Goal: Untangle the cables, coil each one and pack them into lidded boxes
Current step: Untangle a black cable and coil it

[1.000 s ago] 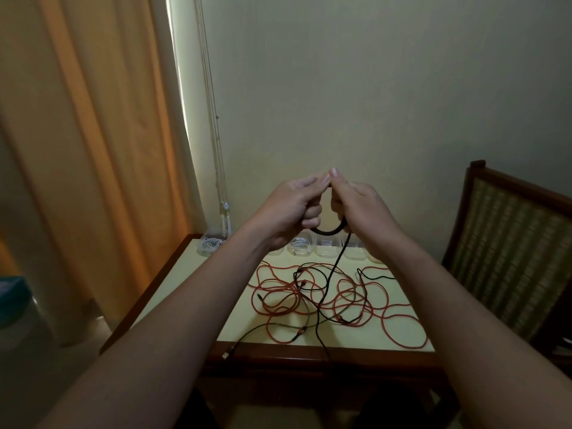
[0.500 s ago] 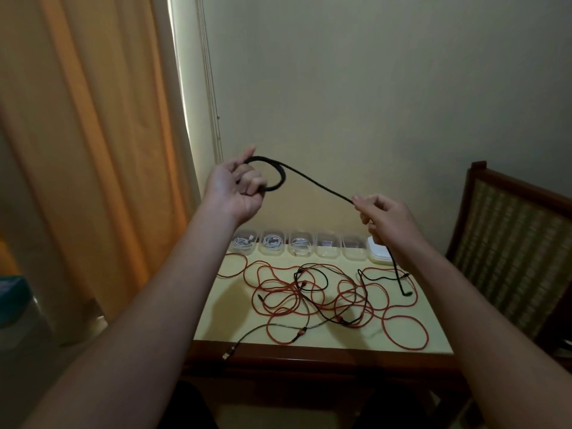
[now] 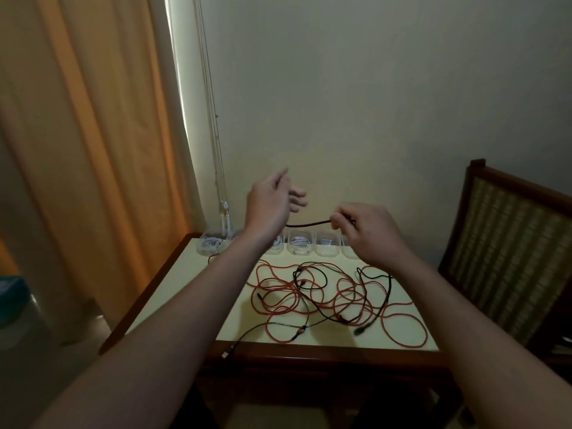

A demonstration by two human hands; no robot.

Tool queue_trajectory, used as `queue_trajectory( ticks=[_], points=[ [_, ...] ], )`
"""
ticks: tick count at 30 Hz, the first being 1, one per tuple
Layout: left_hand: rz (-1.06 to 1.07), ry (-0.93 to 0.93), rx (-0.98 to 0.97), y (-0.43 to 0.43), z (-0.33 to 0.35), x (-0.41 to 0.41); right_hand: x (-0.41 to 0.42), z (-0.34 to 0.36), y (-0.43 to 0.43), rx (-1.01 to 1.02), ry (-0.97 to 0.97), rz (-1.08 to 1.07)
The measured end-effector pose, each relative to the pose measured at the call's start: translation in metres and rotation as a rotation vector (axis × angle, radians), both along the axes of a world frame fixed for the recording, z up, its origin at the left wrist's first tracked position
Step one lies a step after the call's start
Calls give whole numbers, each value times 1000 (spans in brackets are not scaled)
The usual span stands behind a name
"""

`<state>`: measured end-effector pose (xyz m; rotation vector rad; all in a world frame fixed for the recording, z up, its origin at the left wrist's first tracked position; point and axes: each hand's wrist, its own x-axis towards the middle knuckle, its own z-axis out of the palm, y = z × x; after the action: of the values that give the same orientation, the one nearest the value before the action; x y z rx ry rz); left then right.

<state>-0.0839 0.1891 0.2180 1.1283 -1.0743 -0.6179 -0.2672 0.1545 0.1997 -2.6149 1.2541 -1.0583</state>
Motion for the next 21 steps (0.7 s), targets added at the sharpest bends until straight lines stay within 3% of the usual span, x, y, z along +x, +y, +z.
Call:
queue_trajectory(
  ticks=[2,4,11,17,21],
  points=[
    [-35,-122,35,-1,-5,-9,4,5,1,-62,-4,12],
    [-142,-130,94,1,-7,-17,6,8,0,-104,-41,28],
    [-510,218,221,11,2,-21,6,12,6,-1,-384,-7],
    [-707,456,184,14,8,-19,11,13,17,305,-468,72],
    [-736,511,181,11,6,-18,17,10,17,379,-489,140]
  ],
)
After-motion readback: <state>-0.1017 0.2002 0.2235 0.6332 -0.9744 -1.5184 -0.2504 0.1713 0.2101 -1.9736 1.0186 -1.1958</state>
